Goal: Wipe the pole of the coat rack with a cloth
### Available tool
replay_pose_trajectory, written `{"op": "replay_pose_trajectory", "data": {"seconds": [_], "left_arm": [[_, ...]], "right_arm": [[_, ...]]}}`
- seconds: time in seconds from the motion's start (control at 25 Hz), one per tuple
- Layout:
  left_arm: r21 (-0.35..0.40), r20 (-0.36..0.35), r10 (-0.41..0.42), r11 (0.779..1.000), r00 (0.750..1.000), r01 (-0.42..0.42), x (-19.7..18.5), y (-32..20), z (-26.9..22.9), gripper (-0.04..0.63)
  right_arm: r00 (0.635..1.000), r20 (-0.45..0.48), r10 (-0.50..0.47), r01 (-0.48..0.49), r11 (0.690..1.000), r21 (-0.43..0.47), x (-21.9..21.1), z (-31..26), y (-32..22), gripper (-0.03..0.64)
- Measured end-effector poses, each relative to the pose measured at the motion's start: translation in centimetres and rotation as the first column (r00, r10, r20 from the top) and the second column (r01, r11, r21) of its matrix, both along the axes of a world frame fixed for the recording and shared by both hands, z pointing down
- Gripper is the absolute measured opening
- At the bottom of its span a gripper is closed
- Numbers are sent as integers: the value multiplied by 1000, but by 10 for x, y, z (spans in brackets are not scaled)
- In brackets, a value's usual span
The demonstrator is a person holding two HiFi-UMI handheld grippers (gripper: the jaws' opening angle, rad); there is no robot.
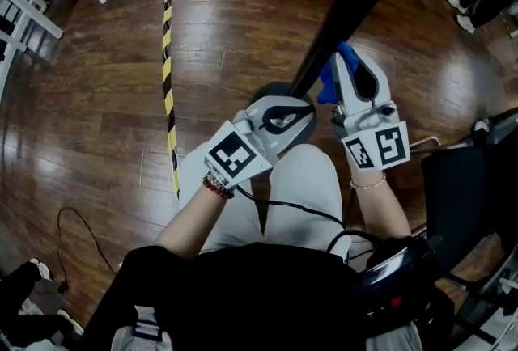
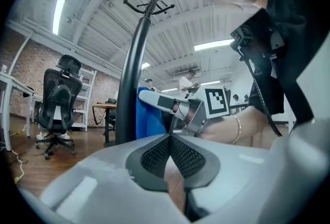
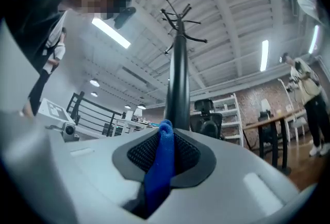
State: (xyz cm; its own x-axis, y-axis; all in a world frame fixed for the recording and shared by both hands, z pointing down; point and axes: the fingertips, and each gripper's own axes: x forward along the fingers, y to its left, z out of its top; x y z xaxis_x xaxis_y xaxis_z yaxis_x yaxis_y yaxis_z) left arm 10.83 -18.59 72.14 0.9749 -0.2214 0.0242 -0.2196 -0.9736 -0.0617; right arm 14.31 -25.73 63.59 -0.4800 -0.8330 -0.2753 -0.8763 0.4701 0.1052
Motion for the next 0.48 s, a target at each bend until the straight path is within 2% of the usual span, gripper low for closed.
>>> {"op": "replay_pose_trajectory", "data": {"seconds": [0.08, 0.16, 0.24, 0.32, 0.4, 0.48], "left_arm": [[32, -21, 11, 999, 1000, -10, -3, 3, -23, 6], [31, -52, 12, 999, 999, -10, -6, 5, -39, 6], [-29, -41, -5, 1000, 999, 3, -17, 9, -41, 6], [-131, 5, -32, 991, 999, 32, -35, 24, -41, 6], [-229, -7, -66, 971, 998, 62, -47, 40, -64, 6], [-274, -34, -98, 958, 995, 85, -54, 46, -98, 6]], "right_arm": [[995, -97, -12, 20, 997, 76, -12, -37, 1, 61], [993, -120, -9, 26, 990, 140, -20, -77, 0, 61], [995, -101, 1, 17, 985, 174, -28, -110, 2, 61], [994, -104, 10, 5, 989, 150, -38, -128, 11, 61], [986, -166, 18, -2, 995, 95, -44, -148, 14, 61], [976, -215, 22, -7, 998, 68, -46, -179, 12, 61]]}}
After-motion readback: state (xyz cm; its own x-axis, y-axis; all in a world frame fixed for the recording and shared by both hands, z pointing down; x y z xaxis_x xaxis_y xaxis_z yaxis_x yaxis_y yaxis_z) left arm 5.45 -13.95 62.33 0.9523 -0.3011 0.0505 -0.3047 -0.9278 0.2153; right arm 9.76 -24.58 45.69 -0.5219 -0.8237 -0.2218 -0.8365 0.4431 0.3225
